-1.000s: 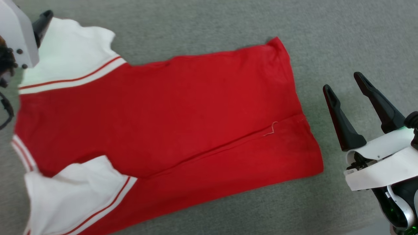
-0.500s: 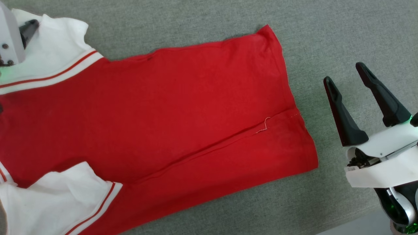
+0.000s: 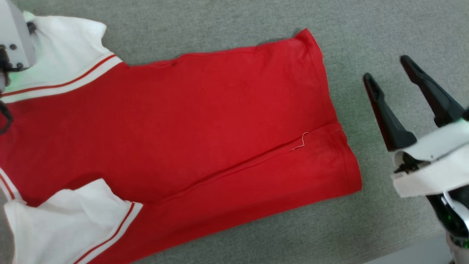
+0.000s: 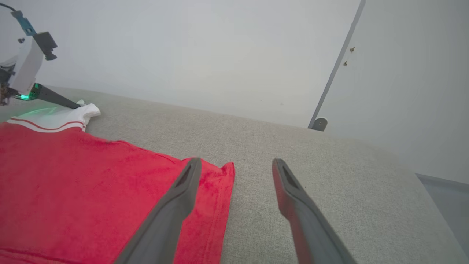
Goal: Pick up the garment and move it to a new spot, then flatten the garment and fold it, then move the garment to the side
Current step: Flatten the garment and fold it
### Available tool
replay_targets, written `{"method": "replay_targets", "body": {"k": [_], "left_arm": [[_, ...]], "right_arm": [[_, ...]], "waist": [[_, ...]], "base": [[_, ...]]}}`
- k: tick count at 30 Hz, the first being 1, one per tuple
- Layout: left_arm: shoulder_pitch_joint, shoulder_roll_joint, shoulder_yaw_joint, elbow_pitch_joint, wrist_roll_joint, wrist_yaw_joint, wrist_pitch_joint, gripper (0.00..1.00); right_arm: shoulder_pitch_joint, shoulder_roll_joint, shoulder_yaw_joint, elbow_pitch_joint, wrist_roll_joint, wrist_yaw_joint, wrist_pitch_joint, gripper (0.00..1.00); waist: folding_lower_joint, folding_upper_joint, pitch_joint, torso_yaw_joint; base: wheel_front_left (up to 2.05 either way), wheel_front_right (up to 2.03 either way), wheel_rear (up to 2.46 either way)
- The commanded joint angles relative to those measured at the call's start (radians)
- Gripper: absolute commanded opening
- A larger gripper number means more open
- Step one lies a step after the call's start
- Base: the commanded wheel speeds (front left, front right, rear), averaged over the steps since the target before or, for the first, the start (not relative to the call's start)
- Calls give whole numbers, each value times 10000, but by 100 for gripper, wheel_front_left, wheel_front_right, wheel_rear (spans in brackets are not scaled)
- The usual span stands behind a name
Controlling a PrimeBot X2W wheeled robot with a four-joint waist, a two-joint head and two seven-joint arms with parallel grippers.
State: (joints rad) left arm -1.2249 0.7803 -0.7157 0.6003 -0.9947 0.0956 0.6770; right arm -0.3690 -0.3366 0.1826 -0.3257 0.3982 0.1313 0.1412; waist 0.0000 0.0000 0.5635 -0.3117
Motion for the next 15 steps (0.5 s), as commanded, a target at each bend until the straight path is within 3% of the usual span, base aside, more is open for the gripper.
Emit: {"method": "replay_targets", "body": {"k": [1,15], "left_arm": [[278,-172,-220,155,-38,-51,85,0],[-231,-731,-385,582,102,-275,-9,0]], "right_arm": [[-299,-68,76,143,137,-11,308,100],[-3869,-712,1484,3015,1816,-10,4469,100]], "waist": [[0,0,-24,45],[0,0,52,437]], "base": [[0,0,0],[0,0,0]]}}
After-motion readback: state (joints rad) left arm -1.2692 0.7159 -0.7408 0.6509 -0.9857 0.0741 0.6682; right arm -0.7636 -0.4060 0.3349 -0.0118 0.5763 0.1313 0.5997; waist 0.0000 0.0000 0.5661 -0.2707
